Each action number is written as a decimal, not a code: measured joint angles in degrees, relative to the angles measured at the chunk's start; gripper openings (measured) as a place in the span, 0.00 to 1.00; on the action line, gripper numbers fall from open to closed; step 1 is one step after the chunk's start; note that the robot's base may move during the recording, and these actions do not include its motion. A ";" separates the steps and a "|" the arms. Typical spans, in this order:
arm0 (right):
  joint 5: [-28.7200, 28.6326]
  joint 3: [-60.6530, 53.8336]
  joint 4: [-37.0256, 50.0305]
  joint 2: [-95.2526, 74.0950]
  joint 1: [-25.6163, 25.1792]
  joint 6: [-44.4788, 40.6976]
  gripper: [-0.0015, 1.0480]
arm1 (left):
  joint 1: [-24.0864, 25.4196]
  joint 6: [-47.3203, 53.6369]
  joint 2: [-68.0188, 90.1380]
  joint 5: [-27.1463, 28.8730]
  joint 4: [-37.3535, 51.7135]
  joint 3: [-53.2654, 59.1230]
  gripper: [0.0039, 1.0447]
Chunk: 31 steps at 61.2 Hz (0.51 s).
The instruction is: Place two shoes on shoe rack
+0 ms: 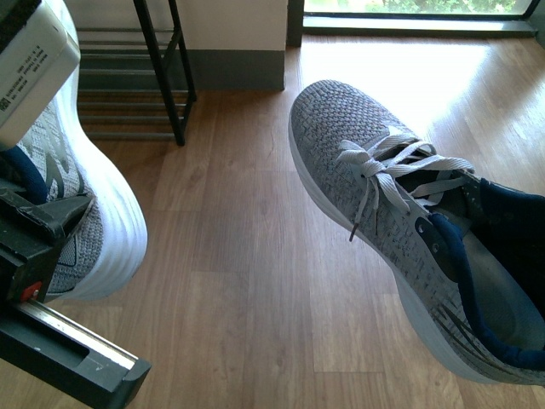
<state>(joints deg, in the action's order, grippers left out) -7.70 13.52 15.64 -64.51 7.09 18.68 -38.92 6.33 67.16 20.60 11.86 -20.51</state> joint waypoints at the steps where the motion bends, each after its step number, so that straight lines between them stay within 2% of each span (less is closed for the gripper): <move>1: 0.00 0.00 0.00 0.00 0.00 0.02 0.01 | 0.02 0.02 0.00 0.02 0.00 0.00 0.01; 31: -0.50 0.00 0.00 -0.02 0.04 0.00 0.01 | 0.20 -0.04 0.00 0.61 0.00 0.00 0.01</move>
<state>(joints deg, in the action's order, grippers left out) -8.21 13.52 15.64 -64.53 7.14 18.68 -38.72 6.28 67.16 21.21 11.86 -20.51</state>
